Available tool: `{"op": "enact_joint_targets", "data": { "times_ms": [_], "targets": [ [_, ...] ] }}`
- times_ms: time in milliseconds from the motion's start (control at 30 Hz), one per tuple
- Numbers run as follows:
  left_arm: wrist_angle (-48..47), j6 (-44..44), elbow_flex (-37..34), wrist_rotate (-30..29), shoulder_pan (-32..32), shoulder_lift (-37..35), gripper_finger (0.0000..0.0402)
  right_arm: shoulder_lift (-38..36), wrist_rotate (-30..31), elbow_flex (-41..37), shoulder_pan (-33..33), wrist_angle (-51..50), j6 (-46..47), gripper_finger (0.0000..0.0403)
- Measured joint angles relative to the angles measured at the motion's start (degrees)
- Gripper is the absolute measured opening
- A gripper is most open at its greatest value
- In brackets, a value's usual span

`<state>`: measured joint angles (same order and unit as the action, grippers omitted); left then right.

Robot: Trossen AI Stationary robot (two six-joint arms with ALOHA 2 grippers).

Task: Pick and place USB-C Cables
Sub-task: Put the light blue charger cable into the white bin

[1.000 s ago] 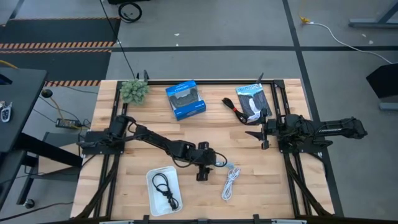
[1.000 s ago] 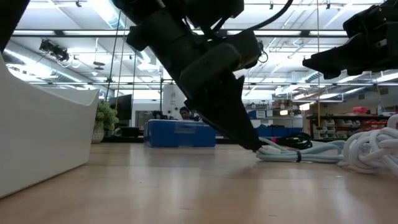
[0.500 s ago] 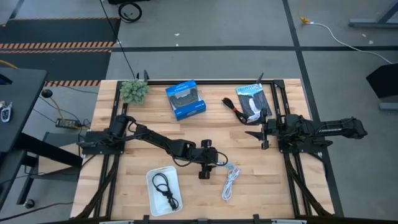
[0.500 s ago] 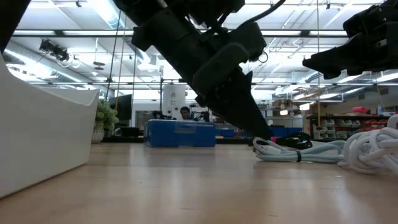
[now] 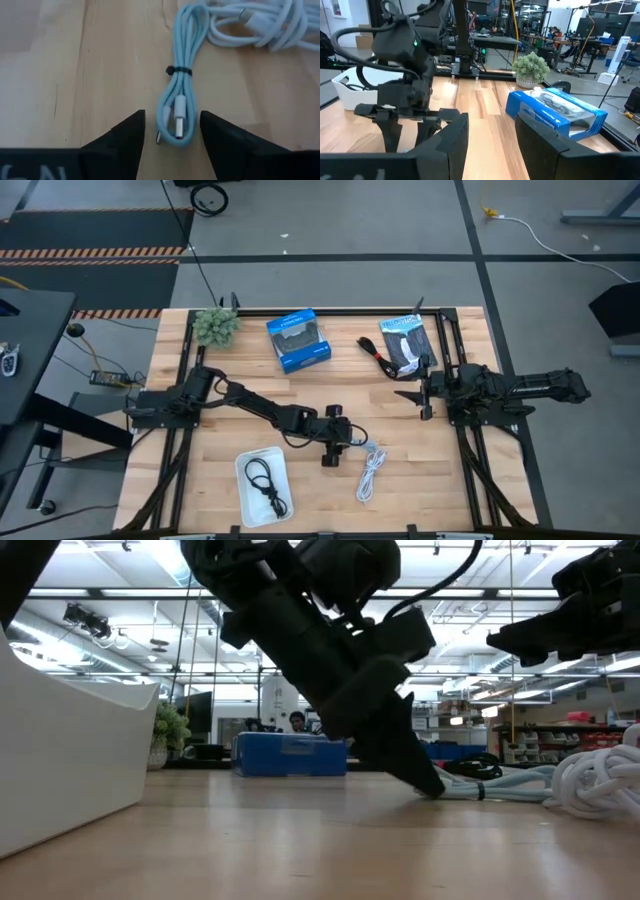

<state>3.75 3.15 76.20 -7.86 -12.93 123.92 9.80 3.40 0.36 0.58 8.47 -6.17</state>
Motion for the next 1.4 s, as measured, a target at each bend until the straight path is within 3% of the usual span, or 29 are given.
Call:
{"op": "enact_joint_targets", "data": {
  "times_ms": [200, 600, 767, 967, 1100, 1300, 1400],
  "targets": [
    [-0.2, -1.3, 0.0, 0.0, -0.1, 0.0, 0.0172, 0.0, 0.0, 0.0, 0.0, 0.5, 0.0, 0.0169],
    [0.0, -4.2, 0.0, -0.1, 0.0, 0.0, 0.0066, 0.0, 0.0, 0.0, 0.0, 0.5, 0.0, 0.0169],
    [-1.5, -7.0, 0.0, -4.6, -0.1, -1.8, 0.006, 0.0, 0.0, 0.0, 0.0, 0.5, 0.0, 0.0169],
    [-9.2, -8.8, 0.0, -7.2, 0.0, -10.0, 0.0061, 0.0, 0.0, 0.0, 0.0, 0.5, 0.0, 0.0169],
    [-19.3, -10.0, 0.0, 1.2, -0.1, -17.5, 0.0061, 0.0, 0.0, 0.0, 0.0, 0.5, 0.0, 0.0169],
    [-36.9, -6.6, 0.1, 26.0, -1.3, -26.8, 0.0075, 0.0, -0.1, 0.0, 0.0, 0.9, 0.0, 0.0169],
    [-44.0, -3.4, 0.1, 30.7, -3.5, -30.0, 0.0077, 0.0, -0.1, 0.0, 0.0, 0.9, 0.0, 0.0169]
  ]
}}
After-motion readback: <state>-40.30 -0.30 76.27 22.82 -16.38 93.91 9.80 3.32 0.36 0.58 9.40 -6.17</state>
